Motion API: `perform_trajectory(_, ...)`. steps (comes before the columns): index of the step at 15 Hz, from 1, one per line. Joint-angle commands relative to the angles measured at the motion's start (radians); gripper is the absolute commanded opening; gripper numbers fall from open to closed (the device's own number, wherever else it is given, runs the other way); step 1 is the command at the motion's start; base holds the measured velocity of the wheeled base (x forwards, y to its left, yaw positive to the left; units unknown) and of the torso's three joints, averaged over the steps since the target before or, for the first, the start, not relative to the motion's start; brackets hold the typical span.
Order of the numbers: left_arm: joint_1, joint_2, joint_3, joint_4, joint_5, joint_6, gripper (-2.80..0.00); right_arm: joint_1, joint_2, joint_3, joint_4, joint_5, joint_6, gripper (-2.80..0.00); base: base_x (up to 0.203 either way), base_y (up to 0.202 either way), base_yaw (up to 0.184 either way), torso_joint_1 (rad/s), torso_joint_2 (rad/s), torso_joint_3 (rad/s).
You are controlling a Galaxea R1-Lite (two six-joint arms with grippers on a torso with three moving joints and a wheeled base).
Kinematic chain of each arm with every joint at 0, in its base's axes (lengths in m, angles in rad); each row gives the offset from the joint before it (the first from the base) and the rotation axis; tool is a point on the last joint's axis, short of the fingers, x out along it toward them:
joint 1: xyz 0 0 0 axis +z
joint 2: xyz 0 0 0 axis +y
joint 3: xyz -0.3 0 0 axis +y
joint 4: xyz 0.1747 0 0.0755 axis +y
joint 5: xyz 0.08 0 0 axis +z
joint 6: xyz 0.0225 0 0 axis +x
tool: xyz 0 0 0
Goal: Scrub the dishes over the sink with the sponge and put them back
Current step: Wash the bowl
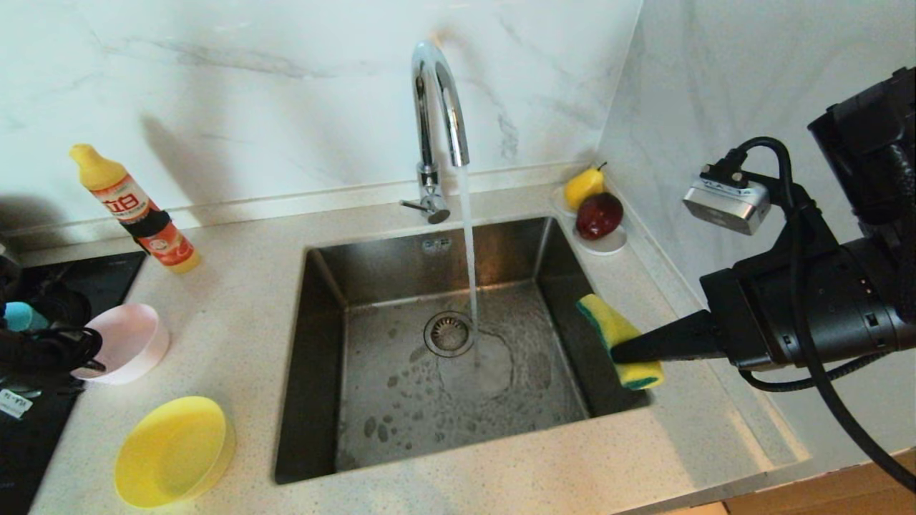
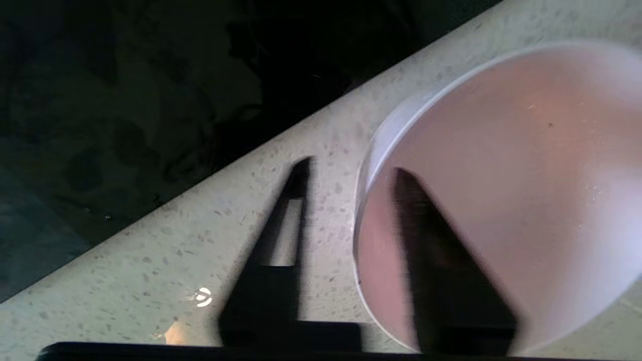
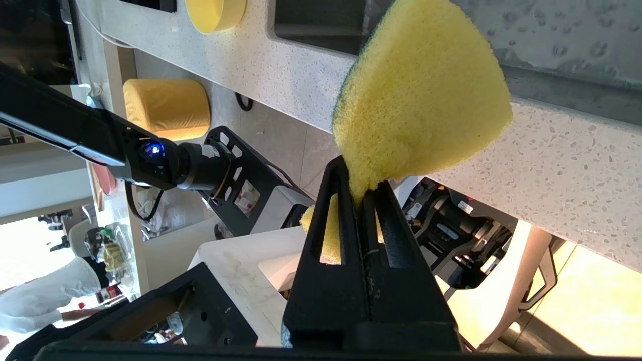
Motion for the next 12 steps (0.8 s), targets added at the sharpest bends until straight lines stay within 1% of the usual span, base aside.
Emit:
perform_trajectory(1,0.013,-0.011,-0.006,0.002,-0.012,-0.005,0.00,0.002,0.000,0.001,0.003,0.003,0.002,-2.80,0.000,0.000,0.000,0.000,0.00,0.000)
perform_trajectory(4,0.022,-0.088,-0.018,0.013,-0.042,-0.007,0.00,0.002,0.001,0.001,0.003,0.003,0.005,-2.80,0.000,0.000,0.000,0.000,0.00,0.000)
perform_trajectory(6,0.023,-0.167,-0.024,0.017,-0.046,-0.007,0.00,0.002,0.004,0.002,0.003,0.003,0.005,-2.80,0.000,0.000,0.000,0.000,0.00,0.000)
perform_trajectory(7,0.023,-0.213,-0.025,0.019,-0.059,-0.004,0.00,0.002,0.006,0.001,0.003,0.003,0.005,-2.80,0.000,0.000,0.000,0.000,0.00,0.000)
perform_trajectory(8,0.023,-0.256,-0.026,0.022,-0.087,0.001,-2.80,0.002,0.002,0.001,0.003,0.003,0.005,-2.80,0.000,0.000,0.000,0.000,0.00,0.000)
perform_trajectory(9,0.022,-0.291,-0.032,0.037,-0.124,0.012,-2.80,0.002,0.000,-0.001,0.003,0.003,0.005,-2.80,0.000,0.000,0.000,0.000,0.00,0.000)
perform_trajectory(10,0.022,-0.322,-0.038,0.074,-0.151,0.042,-2.80,0.002,-0.002,-0.001,0.003,0.001,0.002,-2.80,0.000,0.000,0.000,0.000,0.00,0.000)
perform_trajectory(12,0.000,-0.360,-0.036,0.164,-0.166,0.163,-2.80,0.002,-0.003,0.002,0.003,0.003,0.005,-2.80,0.000,0.000,0.000,0.000,0.00,0.000)
